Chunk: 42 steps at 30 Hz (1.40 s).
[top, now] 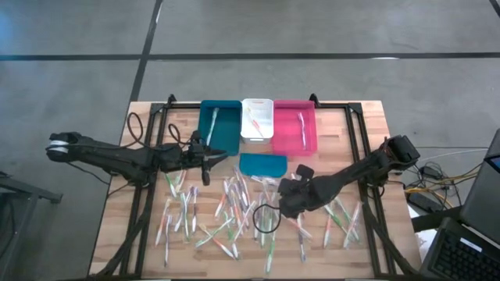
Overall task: Pick & Place Toothbrushes
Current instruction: Put the purple toothbrush into the pink bin
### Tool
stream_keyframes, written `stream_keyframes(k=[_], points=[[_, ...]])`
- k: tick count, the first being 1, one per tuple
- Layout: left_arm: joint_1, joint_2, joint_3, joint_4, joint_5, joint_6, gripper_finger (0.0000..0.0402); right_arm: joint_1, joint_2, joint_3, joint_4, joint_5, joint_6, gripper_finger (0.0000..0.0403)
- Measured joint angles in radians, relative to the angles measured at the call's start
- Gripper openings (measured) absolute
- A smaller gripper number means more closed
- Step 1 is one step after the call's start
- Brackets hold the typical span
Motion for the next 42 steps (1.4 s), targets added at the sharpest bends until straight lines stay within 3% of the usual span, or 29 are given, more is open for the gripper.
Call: stream_keyframes(k=[7,13,21,27,42], points=[[0.0,0.0,0.0,0.0,0.0,0.0,0.0081,0.003,0.0,0.118,-0.213,0.005,-0.003,0.0008],[0.0,0.0,0.0,0.0,0.0,0.0,0.0081,0.003,-0.004,0.204,-0.392,0.103,0.025,0.0008],[0.0,0.0,0.0,0.0,0.0,0.0,0.0081,-0.028,-0.051,0.263,-0.685,0.274,0.31,0.0008],[0.0,0.0,0.0,0.0,0.0,0.0,0.0081,-0.14,-0.125,0.239,-0.707,0.29,0.462,0.0008],[0.0,0.0,0.0,0.0,0.0,0.0,0.008,-0.492,-0.111,0.229,-0.692,0.29,0.459,0.0008]])
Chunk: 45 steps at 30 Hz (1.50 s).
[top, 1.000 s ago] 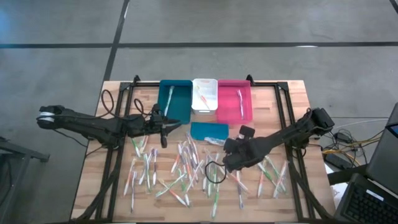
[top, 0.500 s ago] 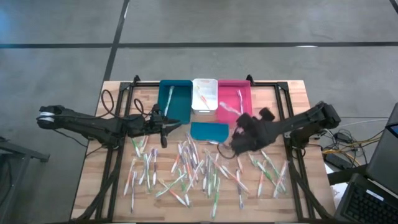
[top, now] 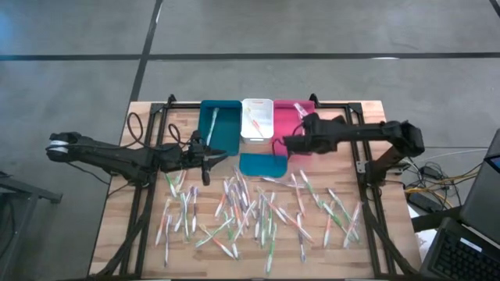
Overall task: Pick & Place Toothbrushes
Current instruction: Put the purple toothbrush into the pink bin
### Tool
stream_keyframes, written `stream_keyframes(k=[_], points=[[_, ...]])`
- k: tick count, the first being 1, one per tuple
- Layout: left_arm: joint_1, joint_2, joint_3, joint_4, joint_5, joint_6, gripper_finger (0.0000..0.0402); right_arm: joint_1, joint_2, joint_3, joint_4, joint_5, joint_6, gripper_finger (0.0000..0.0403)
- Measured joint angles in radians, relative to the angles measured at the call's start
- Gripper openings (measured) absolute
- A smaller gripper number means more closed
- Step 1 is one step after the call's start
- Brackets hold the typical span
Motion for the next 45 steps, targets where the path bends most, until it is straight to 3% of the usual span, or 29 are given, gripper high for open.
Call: stream_keyframes(k=[12,30,37,45], points=[[0.0,0.0,0.0,-0.003,0.0,0.0,0.0081,-0.109,0.114,-0.008,0.156,-0.047,-0.093,0.0008],[0.0,0.0,0.0,-0.012,0.0,0.0,0.0081,-0.204,0.298,-0.011,0.251,-0.155,-0.181,0.0008],[0.0,0.0,0.0,-0.017,0.0,0.0,0.0081,-0.231,0.367,-0.01,0.311,-0.24,-0.261,0.0008],[0.0,0.0,0.0,-0.016,0.0,0.0,0.008,-0.231,0.402,-0.009,0.338,-0.261,-0.332,0.0008]])
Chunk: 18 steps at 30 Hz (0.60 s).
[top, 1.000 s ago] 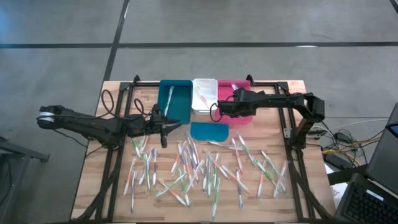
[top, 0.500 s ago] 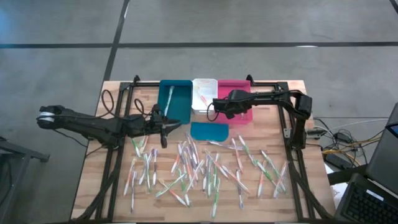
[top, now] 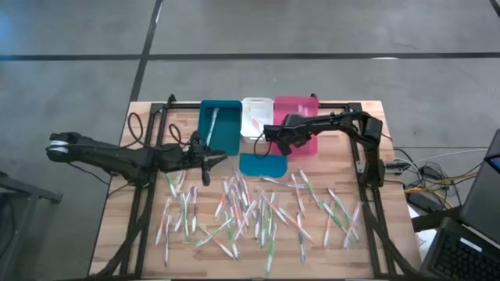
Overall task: Pick & Place Toothbrushes
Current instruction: Put the purple toothbrush into the pink bin
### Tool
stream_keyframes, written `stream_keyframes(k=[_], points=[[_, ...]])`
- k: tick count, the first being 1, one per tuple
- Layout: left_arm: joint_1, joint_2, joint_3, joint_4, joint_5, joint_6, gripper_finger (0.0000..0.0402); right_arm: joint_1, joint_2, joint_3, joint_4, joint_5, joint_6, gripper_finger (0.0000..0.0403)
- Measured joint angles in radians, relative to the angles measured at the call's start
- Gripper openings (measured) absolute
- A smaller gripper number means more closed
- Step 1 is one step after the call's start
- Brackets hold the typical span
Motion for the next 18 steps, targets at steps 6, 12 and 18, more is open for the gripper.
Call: stream_keyframes(k=[6,12,18], points=[[0.0,0.0,0.0,0.0,0.0,0.0,0.0081,-0.003,-0.041,-0.003,0.001,0.02,-0.012,0.0008],[0.0,0.0,0.0,0.0,0.0,0.0,0.0081,0.007,-0.092,-0.003,0.005,0.018,-0.037,0.0008],[0.0,0.0,0.0,0.0,0.0,0.0,0.008,0.014,-0.121,-0.003,0.009,0.017,-0.05,0.0008]])
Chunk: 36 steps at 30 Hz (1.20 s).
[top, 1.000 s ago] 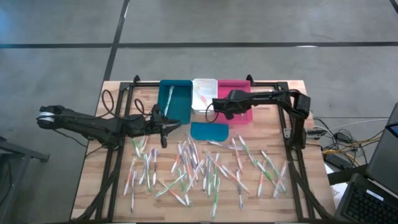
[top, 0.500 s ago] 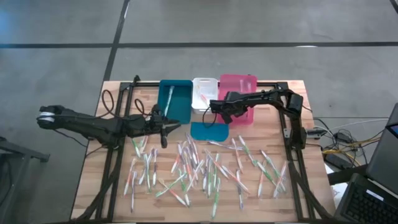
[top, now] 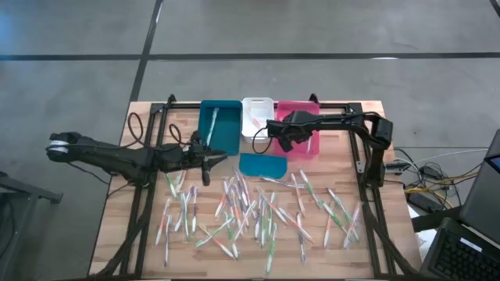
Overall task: Pick & Place Toothbrushes
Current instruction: Put the purple toothbrush into the pink bin, then adjust the pink bin on the table
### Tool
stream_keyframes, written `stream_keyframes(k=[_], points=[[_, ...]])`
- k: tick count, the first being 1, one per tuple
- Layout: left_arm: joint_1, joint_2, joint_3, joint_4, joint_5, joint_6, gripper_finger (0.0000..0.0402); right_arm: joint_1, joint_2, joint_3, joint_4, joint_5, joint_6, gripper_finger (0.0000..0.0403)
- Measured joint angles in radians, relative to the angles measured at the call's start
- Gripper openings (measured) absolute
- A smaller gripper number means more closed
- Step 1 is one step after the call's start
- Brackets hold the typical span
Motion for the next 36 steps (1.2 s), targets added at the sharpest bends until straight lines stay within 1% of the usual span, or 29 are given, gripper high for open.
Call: stream_keyframes(k=[5,7,16,21,24,27,30,33,36], points=[[0.0,0.0,0.0,0.0,0.0,0.0,0.0081,0.004,0.0,-0.005,0.034,-0.027,-0.031,0.001],[0.0,0.0,0.0,0.0,0.0,0.0,0.0081,0.005,0.001,-0.006,0.05,-0.04,-0.053,0.0017],[0.0,0.0,0.0,-0.002,0.0,0.0,0.008,0.004,0.001,-0.006,0.058,-0.079,-0.092,0.0095],[0.0,0.0,0.0,-0.01,0.0,0.0,0.0081,-0.004,-0.02,-0.007,-0.002,-0.07,-0.115,0.0125],[0.0,0.0,0.0,-0.011,0.0,-0.001,0.0081,-0.02,-0.044,-0.007,-0.053,0.0,-0.117,0.0134],[0.0,0.0,0.0,-0.017,0.0,-0.005,0.008,-0.054,-0.081,-0.013,-0.083,0.025,-0.116,0.0129],[0.0,0.0,0.0,-0.018,0.0,-0.006,0.008,-0.099,-0.117,-0.036,-0.091,0.026,-0.135,0.0109],[0.0,0.0,0.0,-0.026,0.0,-0.007,0.008,-0.148,-0.161,-0.081,-0.092,0.025,-0.141,0.0078],[0.0,0.0,0.0,-0.028,0.0,-0.007,0.0081,-0.19,-0.205,-0.145,-0.087,0.025,-0.14,0.0037]])
